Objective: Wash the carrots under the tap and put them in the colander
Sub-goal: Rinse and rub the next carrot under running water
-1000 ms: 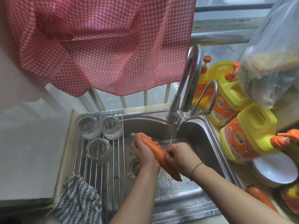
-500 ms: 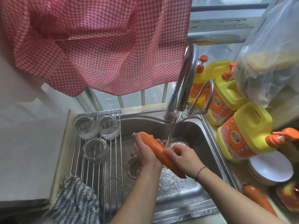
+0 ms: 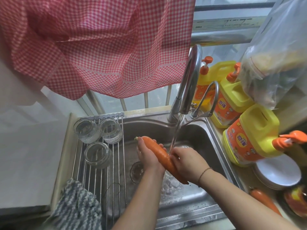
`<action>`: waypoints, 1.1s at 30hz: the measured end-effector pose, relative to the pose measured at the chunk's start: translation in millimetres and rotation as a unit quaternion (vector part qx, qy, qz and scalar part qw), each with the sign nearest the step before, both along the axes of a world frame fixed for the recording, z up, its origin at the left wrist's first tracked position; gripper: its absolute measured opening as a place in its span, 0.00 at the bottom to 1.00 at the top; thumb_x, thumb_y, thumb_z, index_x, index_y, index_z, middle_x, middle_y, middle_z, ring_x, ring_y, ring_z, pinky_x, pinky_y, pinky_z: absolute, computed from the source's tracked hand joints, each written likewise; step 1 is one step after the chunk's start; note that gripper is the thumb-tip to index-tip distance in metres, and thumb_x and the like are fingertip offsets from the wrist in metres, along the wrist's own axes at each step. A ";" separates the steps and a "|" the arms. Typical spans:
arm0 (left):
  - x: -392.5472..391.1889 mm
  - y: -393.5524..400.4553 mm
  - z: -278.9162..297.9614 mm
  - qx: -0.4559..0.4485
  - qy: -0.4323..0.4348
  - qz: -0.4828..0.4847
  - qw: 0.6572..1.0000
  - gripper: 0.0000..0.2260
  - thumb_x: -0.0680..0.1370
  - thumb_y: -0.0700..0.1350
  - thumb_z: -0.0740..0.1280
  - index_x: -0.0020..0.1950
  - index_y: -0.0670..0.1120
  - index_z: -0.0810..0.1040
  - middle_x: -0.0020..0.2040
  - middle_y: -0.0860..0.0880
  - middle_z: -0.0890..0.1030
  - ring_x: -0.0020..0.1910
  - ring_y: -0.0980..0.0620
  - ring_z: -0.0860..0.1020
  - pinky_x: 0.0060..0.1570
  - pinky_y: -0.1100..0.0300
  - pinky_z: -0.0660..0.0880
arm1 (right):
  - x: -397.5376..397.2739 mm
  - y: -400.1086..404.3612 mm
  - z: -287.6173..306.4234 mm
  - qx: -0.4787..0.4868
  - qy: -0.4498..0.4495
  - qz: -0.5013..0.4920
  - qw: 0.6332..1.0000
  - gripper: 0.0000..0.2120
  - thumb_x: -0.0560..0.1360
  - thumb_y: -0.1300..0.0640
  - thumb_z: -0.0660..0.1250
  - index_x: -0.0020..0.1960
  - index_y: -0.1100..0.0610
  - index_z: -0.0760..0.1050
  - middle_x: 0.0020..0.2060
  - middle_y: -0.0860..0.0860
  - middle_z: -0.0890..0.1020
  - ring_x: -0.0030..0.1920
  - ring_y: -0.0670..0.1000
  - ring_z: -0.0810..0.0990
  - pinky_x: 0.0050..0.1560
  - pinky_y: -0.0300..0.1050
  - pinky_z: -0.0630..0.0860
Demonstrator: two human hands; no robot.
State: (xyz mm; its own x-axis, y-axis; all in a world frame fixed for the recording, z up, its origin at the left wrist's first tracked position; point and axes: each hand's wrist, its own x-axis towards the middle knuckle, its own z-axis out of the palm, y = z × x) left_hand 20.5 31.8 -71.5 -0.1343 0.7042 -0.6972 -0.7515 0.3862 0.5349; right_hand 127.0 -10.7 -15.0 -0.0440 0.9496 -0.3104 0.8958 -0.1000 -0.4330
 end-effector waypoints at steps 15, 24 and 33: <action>1.3 -1.9 2.9 0.000 0.007 -0.014 1.000 0.22 0.78 0.65 0.61 0.62 0.49 0.71 0.49 0.43 0.79 0.35 0.47 0.80 0.35 0.55 0.78 | -3.1 2.1 -3.4 -0.012 -0.023 0.006 1.000 0.11 0.79 0.51 0.54 0.45 0.53 0.73 0.42 0.52 0.81 0.41 0.52 0.78 0.42 0.45 0.73; 2.8 -10.1 13.9 -0.016 -0.072 -0.085 0.994 0.26 0.77 0.65 0.61 0.50 0.42 0.80 0.40 0.46 0.85 0.39 0.48 0.82 0.46 0.53 0.78 | 52.3 31.6 8.1 0.086 0.088 -0.298 0.946 0.10 0.78 0.54 0.63 0.55 0.58 0.76 0.49 0.52 0.81 0.52 0.56 0.79 0.53 0.47 0.73; 3.9 -15.1 14.0 -0.004 -0.108 -0.136 0.985 0.29 0.75 0.65 0.66 0.59 0.40 0.79 0.55 0.43 0.82 0.47 0.44 0.82 0.50 0.50 0.79 | 67.2 51.2 14.1 0.063 0.077 -0.336 0.937 0.20 0.78 0.57 0.61 0.69 0.62 0.67 0.66 0.61 0.74 0.66 0.61 0.72 0.64 0.51 0.69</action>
